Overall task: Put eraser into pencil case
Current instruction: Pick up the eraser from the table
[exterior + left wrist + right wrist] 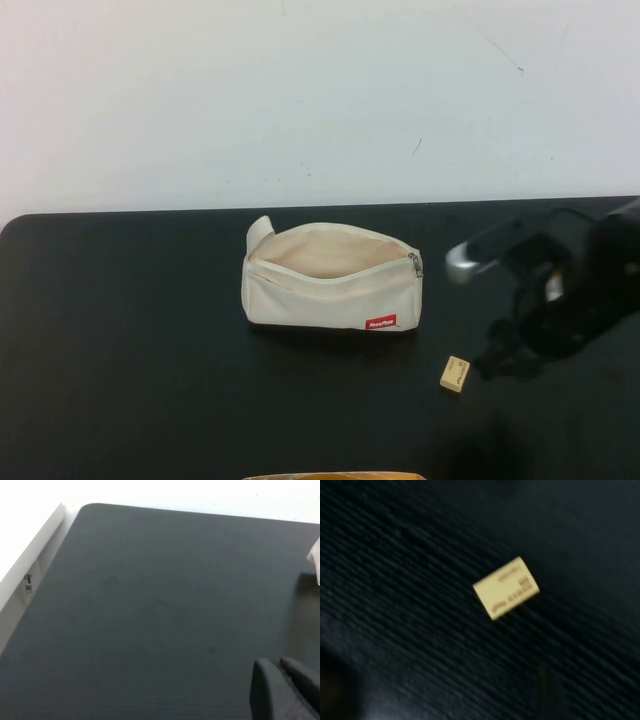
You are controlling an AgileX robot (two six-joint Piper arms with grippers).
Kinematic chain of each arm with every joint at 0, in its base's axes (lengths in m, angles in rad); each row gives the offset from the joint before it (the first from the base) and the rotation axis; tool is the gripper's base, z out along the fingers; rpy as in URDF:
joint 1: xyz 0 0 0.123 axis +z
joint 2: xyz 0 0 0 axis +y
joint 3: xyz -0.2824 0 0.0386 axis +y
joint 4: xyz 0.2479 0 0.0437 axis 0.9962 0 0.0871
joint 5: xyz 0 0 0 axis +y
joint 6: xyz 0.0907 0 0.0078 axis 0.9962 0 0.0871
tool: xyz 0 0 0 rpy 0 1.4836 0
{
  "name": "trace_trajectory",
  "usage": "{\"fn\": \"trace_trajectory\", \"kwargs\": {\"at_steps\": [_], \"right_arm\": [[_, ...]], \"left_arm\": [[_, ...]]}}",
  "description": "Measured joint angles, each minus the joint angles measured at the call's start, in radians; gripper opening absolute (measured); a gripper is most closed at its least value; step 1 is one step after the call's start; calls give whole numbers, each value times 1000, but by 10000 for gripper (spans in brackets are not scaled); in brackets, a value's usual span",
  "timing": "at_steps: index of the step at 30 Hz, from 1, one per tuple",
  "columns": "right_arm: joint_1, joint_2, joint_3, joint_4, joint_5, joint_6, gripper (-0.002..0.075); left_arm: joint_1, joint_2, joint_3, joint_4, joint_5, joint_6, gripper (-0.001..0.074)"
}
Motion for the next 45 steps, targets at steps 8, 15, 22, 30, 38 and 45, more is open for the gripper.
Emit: {"fn": "trace_trajectory", "kwargs": {"at_steps": [8, 15, 22, 30, 38, 45], "right_arm": [[82, 88, -57, -95, -64, 77, 470], [86, 156, -57, -95, -100, 49, 476], [86, 187, -58, -87, -135, 38, 476], [86, 237, -70, 17, -149, -96, 476], [86, 238, -74, 26, -111, -107, 308], [86, 238, -78, 26, -96, -111, 295]], "left_arm": [[0, 0, 0, 0, 0, 0, -3], [0, 0, 0, 0, 0, 0, -3], [0, 0, 0, 0, 0, 0, -3], [0, 0, 0, 0, 0, 0, -3], [0, 0, 0, 0, 0, 0, -3], [0, 0, 0, 0, 0, 0, -3]]}}
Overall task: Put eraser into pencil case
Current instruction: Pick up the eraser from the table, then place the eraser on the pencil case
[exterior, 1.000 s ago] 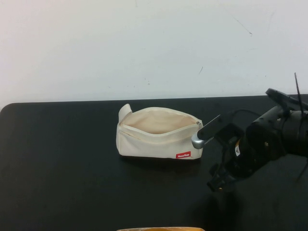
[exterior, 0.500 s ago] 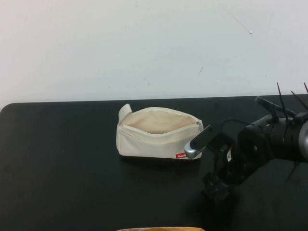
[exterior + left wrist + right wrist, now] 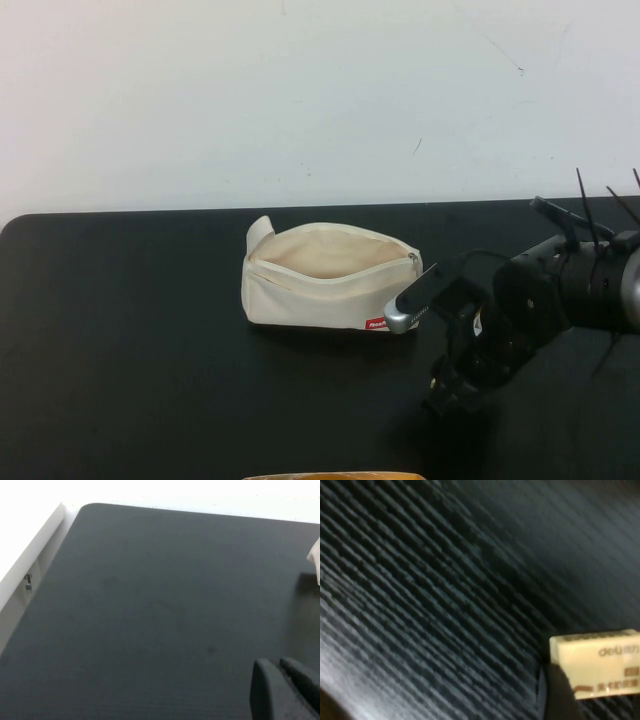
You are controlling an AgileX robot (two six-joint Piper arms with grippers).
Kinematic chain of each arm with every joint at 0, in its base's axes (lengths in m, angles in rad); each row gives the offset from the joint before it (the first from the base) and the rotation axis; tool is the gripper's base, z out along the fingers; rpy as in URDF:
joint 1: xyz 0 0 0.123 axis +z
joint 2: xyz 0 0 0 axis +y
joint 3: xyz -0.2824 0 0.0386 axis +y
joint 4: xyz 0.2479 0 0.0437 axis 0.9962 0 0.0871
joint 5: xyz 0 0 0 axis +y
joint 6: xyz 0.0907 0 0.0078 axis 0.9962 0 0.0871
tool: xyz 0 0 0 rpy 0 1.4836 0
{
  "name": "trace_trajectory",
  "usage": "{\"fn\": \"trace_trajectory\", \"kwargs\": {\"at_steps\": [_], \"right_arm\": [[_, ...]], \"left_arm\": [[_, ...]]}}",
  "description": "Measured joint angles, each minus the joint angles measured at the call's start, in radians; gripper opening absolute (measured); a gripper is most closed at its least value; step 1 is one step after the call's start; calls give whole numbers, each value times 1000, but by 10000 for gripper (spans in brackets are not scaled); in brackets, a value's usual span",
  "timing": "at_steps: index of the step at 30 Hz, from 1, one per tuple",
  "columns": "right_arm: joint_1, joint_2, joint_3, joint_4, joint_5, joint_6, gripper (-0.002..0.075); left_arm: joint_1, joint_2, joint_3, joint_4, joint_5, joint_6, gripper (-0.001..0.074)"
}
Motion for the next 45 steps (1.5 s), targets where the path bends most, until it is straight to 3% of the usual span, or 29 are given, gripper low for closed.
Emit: {"fn": "trace_trajectory", "kwargs": {"at_steps": [10, 19, 25, 30, 38, 45], "right_arm": [[0, -49, -69, -71, 233, 0, 295], [0, -119, -162, -71, 310, 0, 295], [0, -153, -287, -10, 245, -22, 295], [7, -122, -367, 162, 121, -172, 295], [18, 71, -565, 235, 147, -213, 295], [18, 148, -748, 235, 307, -167, 434]], "left_arm": [[0, 0, 0, 0, 0, 0, -3], [0, 0, 0, 0, 0, 0, -3], [0, 0, 0, 0, 0, 0, -3], [0, 0, 0, 0, 0, 0, -3], [0, 0, 0, 0, 0, 0, -3], [0, 0, 0, 0, 0, 0, -3]]}}
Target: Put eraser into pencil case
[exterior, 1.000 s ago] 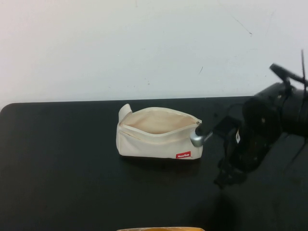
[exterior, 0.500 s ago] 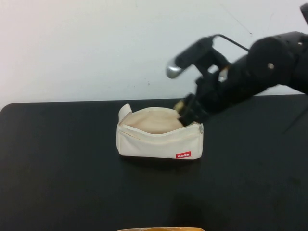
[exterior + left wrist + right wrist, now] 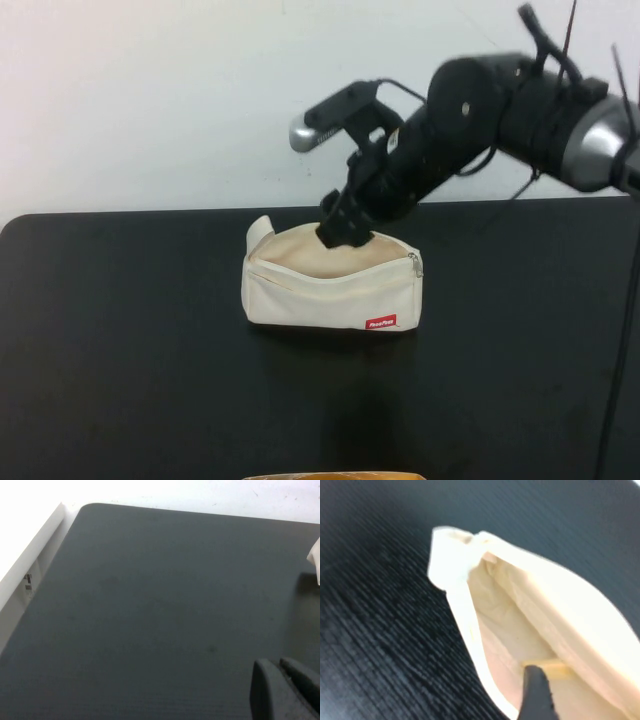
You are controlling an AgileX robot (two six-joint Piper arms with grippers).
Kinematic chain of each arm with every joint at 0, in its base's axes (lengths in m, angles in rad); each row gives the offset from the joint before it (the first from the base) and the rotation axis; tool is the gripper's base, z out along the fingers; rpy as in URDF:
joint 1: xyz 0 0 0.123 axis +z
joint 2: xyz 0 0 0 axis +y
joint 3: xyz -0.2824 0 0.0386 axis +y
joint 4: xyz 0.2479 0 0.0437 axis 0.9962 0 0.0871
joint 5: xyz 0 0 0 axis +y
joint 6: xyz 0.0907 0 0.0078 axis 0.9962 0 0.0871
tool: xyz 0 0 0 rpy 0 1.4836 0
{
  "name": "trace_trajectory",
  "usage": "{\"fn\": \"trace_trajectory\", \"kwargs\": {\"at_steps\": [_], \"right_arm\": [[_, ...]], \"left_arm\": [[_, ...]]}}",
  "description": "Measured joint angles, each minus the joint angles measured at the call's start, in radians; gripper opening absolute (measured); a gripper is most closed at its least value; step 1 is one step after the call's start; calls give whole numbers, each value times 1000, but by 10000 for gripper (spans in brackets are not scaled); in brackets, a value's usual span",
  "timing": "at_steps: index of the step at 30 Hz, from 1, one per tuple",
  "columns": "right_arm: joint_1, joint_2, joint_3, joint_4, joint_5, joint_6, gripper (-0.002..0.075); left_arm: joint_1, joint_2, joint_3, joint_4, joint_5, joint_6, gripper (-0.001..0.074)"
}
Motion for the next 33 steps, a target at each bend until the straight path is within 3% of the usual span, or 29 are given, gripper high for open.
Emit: {"fn": "trace_trajectory", "kwargs": {"at_steps": [4, 6, 10, 12, 19, 30, 33], "right_arm": [[2, 0, -106, -27, 140, 2, 400], [1, 0, -173, -57, 241, 3, 321], [1, -2, -272, -124, 409, 3, 87], [1, -19, -279, -151, 421, 3, 41], [1, -167, -226, -167, 421, 10, 4], [1, -317, -221, 122, 421, 53, 0], [1, -305, -218, 128, 421, -30, 0]], "left_arm": [[0, 0, 0, 0, 0, 0, -3], [0, 0, 0, 0, 0, 0, -3], [0, 0, 0, 0, 0, 0, -3], [0, 0, 0, 0, 0, 0, -3], [0, 0, 0, 0, 0, 0, -3], [0, 0, 0, 0, 0, 0, -3], [0, 0, 0, 0, 0, 0, -3]]}}
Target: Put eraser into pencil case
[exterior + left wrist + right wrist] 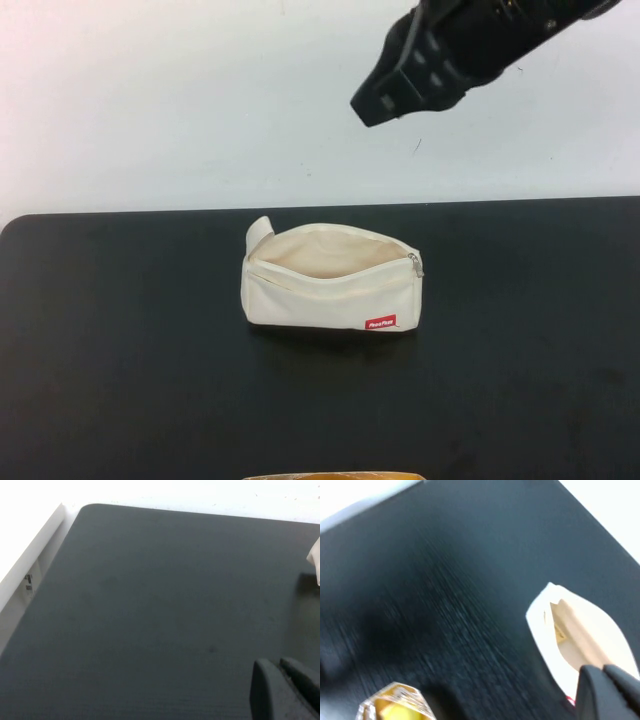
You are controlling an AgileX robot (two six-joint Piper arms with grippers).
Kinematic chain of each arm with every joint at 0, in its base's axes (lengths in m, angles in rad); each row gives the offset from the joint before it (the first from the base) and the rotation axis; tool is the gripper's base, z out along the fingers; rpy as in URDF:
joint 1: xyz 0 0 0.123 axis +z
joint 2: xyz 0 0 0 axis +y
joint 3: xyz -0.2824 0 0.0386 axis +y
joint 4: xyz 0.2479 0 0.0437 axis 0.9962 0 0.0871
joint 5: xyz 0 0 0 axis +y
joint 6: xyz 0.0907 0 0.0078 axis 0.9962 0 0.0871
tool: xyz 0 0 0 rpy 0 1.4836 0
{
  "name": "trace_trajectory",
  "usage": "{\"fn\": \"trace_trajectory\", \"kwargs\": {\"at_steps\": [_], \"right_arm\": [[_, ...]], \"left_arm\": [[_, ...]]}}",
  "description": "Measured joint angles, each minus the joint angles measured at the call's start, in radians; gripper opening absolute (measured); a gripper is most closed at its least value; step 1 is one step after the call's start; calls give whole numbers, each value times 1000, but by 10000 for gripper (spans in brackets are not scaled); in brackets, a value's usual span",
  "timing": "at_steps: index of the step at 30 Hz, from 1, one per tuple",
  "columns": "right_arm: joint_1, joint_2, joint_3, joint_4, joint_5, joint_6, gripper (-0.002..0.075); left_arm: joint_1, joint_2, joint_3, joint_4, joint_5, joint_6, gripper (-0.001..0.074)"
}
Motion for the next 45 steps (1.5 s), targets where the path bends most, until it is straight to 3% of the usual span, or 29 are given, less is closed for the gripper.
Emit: {"fn": "trace_trajectory", "kwargs": {"at_steps": [8, 16, 20, 26, 36, 40, 45], "right_arm": [[-7, -123, 211, -78, -17, -98, -1], [-7, -476, 675, -89, -491, -233, -1], [-36, -620, 852, -81, -630, -250, -1], [-180, -821, 1056, -60, -661, -254, -1], [-512, -1295, 1419, -57, -690, -255, -1], [-549, -1526, 1579, -57, -704, -255, -1], [-551, -1713, 1777, -52, -851, -255, -1]], "left_arm": [[0, 0, 0, 0, 0, 0, -3], [0, 0, 0, 0, 0, 0, -3], [0, 0, 0, 0, 0, 0, -3], [0, 0, 0, 0, 0, 0, -3], [0, 0, 0, 0, 0, 0, -3], [0, 0, 0, 0, 0, 0, -3], [0, 0, 0, 0, 0, 0, -3]]}}
